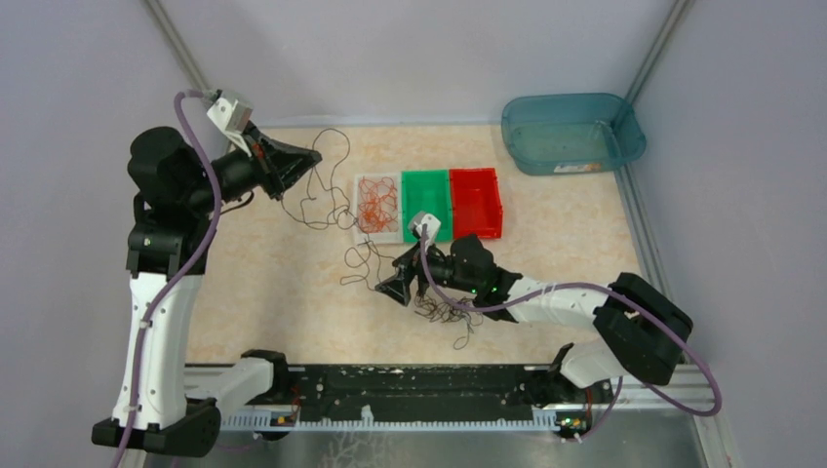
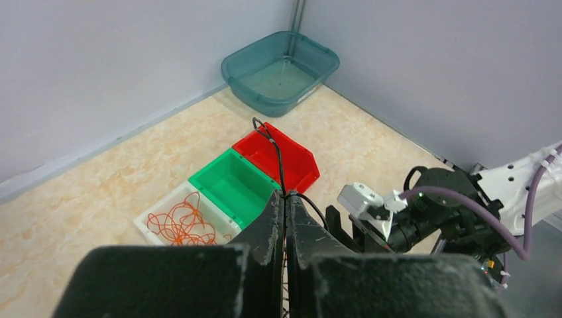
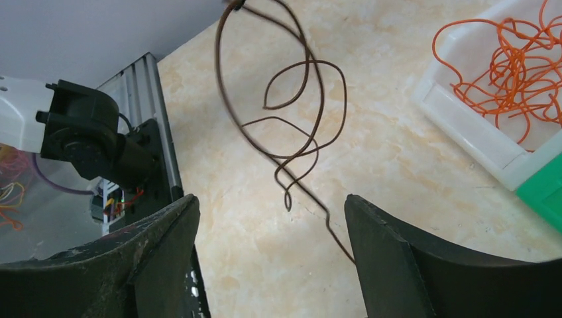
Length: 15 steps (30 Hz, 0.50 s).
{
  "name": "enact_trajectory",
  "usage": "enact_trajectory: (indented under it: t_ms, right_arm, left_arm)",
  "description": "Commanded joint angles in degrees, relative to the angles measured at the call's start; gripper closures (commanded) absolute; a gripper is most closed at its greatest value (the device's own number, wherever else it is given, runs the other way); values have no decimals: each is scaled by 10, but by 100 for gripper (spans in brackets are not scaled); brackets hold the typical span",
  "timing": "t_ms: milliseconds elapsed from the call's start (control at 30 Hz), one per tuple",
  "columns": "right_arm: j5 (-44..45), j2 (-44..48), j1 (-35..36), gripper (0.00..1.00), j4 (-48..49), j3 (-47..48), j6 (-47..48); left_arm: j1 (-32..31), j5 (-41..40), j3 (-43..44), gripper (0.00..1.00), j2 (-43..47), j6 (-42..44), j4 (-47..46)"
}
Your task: Untangle the cables
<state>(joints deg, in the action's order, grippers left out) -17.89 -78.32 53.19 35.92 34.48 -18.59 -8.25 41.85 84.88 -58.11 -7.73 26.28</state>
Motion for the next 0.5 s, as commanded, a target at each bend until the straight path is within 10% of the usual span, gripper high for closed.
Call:
enact_trajectory:
  t_ms: [0, 467]
  right_arm:
    - [28, 2, 16, 20, 46, -13, 15]
    - [86, 11, 17, 26, 117, -94, 1]
  left_arm:
    - [1, -21, 49, 100, -30, 35, 58]
    - [3, -18, 97, 100, -24, 49, -19]
